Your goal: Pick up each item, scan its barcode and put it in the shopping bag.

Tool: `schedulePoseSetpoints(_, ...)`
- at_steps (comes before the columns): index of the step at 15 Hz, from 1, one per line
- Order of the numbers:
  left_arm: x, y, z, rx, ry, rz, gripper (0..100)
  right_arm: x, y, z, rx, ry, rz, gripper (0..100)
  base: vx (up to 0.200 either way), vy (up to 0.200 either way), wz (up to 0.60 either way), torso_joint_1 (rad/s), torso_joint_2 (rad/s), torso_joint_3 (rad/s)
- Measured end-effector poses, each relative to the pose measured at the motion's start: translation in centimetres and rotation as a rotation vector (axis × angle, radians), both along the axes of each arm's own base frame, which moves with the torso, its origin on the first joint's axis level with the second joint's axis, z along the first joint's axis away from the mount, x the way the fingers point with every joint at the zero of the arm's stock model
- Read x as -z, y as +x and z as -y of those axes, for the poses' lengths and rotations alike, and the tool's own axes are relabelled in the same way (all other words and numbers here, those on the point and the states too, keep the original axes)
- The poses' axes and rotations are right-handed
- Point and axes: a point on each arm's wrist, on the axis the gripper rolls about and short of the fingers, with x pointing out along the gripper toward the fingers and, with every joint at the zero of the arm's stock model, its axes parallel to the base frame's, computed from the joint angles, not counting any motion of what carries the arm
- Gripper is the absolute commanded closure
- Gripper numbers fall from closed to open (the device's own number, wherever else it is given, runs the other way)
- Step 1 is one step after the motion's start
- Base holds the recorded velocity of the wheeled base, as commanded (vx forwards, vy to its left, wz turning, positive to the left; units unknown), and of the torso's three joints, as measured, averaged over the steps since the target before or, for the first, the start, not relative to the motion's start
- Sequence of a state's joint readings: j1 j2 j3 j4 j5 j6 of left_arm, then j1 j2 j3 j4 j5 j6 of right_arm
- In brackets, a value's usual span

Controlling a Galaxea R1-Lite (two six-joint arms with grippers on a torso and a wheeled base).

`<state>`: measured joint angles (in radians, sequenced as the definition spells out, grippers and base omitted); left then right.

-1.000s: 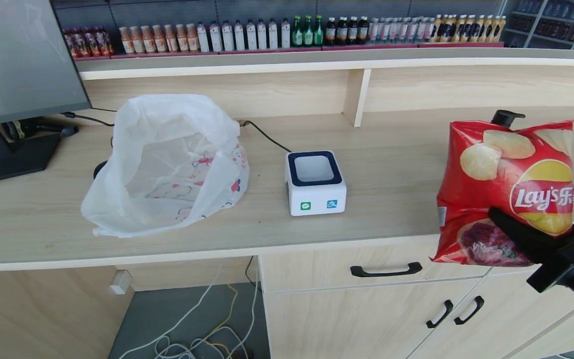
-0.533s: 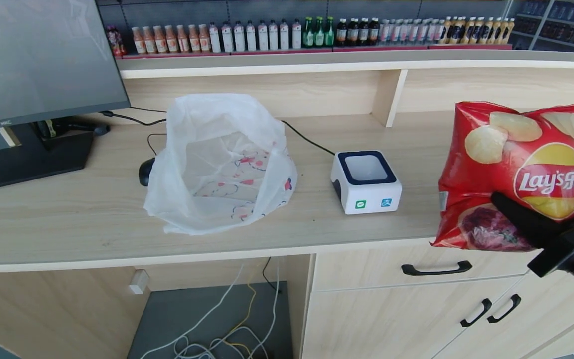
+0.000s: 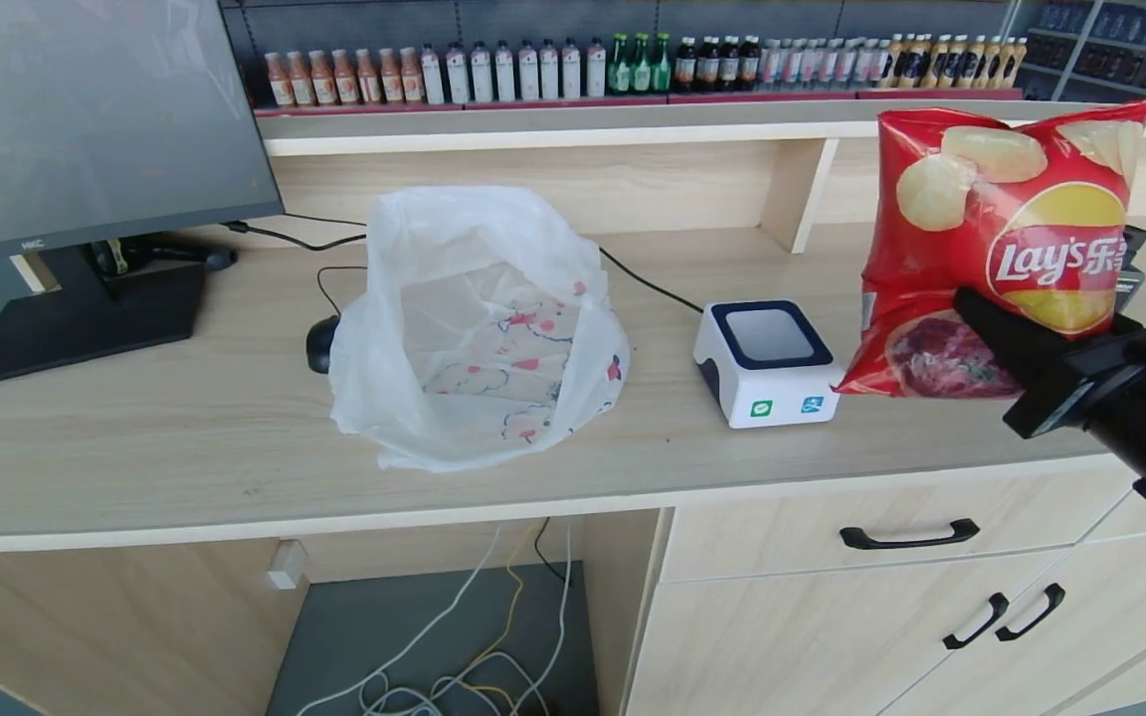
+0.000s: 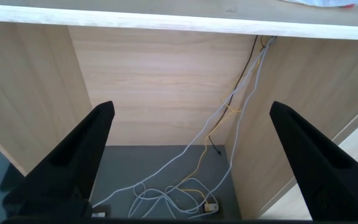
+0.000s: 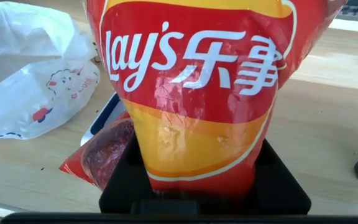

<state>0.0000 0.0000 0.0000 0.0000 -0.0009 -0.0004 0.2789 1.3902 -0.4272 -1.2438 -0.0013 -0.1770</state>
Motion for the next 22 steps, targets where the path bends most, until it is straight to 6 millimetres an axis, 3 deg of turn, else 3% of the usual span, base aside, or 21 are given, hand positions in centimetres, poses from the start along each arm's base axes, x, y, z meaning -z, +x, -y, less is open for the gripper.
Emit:
schedulePoseSetpoints(8,0.0,0.0,0.0,0.0,0.0,0.0,0,-0.3,4.0,-2.0,0.011,-0.048,0.006,100,0.0,0.0,0.0,0.0,0.0,0.0)
schedulePoseSetpoints(22,0.0,0.0,0.0,0.001,0.0,0.0,0,1.7,6.2,-3.4,-0.021,-0.058,-0.067,100,0.0,0.0,0.0,0.0,0.0,0.0)
